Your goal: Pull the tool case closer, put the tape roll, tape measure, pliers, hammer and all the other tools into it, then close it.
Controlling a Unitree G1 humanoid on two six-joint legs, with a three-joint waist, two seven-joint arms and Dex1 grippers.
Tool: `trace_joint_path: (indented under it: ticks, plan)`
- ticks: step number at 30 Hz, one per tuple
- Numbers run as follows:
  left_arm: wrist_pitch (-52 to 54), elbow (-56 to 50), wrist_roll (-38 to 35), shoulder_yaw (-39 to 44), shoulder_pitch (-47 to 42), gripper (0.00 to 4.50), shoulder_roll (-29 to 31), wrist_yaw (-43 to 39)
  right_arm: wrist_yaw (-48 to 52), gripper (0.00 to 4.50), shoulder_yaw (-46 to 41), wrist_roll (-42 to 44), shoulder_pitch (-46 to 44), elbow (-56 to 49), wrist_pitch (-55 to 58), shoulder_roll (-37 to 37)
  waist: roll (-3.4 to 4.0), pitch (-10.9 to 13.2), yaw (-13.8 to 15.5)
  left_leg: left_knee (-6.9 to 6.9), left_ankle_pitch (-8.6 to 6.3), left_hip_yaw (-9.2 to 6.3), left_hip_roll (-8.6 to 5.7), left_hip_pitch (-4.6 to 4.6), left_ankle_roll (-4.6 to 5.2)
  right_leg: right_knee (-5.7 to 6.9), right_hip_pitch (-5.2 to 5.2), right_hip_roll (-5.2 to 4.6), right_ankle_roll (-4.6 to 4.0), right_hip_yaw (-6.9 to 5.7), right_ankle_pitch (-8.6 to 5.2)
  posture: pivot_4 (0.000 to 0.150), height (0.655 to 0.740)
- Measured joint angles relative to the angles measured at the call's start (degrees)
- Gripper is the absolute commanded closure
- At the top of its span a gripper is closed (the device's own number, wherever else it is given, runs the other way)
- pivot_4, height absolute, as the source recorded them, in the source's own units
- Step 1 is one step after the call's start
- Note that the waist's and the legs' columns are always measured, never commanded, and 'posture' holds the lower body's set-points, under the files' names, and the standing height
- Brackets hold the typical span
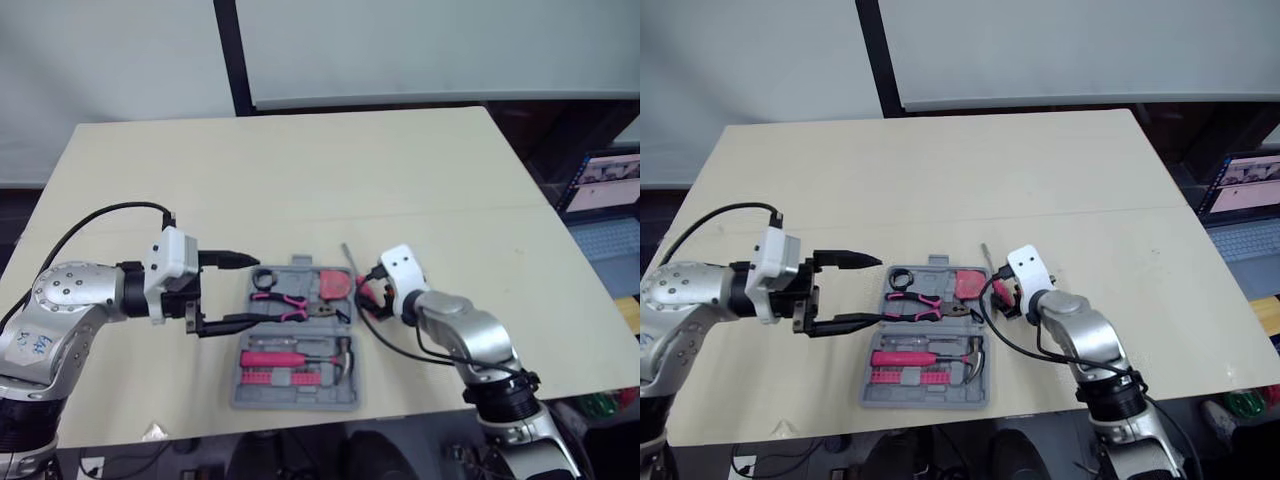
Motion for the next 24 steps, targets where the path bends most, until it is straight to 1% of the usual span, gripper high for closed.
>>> trace_joint_path:
  ticks: [7, 10, 16, 17, 19, 21, 24]
  plan:
    - [-0.6, 0.2, 0.4, -0.1, -0.5, 0.0, 0.0, 0.0, -1.9, 0.08, -0.5, -1.6, -2.4, 4.8, -0.1, 4.2, 0.0, 0.0, -0.6, 0.0, 0.01, 0.0, 0.01, 0.0, -0.02, 0.02, -0.01, 0.01, 0.0, -0.01, 0.0, 0.15, 0.74]
    - [-0.9, 0.3, 0.7, -0.3, -0.8, 0.0, -0.1, 0.0, -2.7, 0.08, -1.8, -1.6, -2.8, 5.4, 0.7, 6.3, 0.0, 0.0, -1.1, -0.01, 0.01, -0.01, 0.01, 0.0, -0.02, 0.03, -0.01, 0.01, 0.0, -0.01, 0.0, 0.15, 0.74]
    - [-2.3, 0.5, 1.8, -0.5, -0.9, 0.0, -0.3, -0.4, -3.7, 0.08, -2.5, -2.1, -2.8, 5.6, 0.9, 8.1, 0.0, 0.0, -1.3, -0.01, 0.02, -0.02, 0.01, 0.0, -0.03, 0.03, -0.01, 0.01, 0.0, -0.01, 0.0, 0.15, 0.74]
    - [-2.5, 0.5, 2.0, -0.6, -0.9, 0.0, -0.3, -0.6, -3.8, 0.31, -2.5, -2.2, -2.8, 5.6, 0.8, 8.2, 0.0, 0.0, -1.3, -0.01, 0.02, -0.01, 0.01, 0.01, -0.03, 0.04, -0.01, 0.01, 0.0, -0.01, 0.0, 0.15, 0.74]
    - [-2.9, 0.5, 2.1, -0.8, -0.9, 0.0, -0.4, -0.7, -4.1, 0.92, -2.7, -2.4, -2.8, 5.8, 0.7, 8.4, 0.0, 0.0, -1.3, -0.01, 0.02, -0.01, 0.01, 0.0, -0.03, 0.04, 0.0, 0.0, 0.0, -0.01, 0.0, 0.15, 0.74]
    - [-3.2, 0.7, 2.2, -0.9, -0.9, 0.0, -0.5, -0.7, -4.3, 1.89, -3.0, -2.6, -2.8, 6.0, 0.5, 8.6, 0.0, 0.0, -1.3, -0.01, 0.02, -0.01, 0.01, 0.0, -0.03, 0.03, 0.0, 0.01, 0.0, -0.01, 0.0, 0.15, 0.74]
    - [-3.4, 0.9, 2.3, -1.3, -0.9, 0.0, -0.5, -0.8, -4.4, 1.89, -3.7, -2.8, -2.9, 6.4, 0.4, 9.0, 0.0, 0.0, -1.3, -0.03, 0.02, -0.01, 0.01, 0.01, -0.03, 0.03, -0.01, 0.01, 0.0, -0.01, 0.0, 0.15, 0.74]
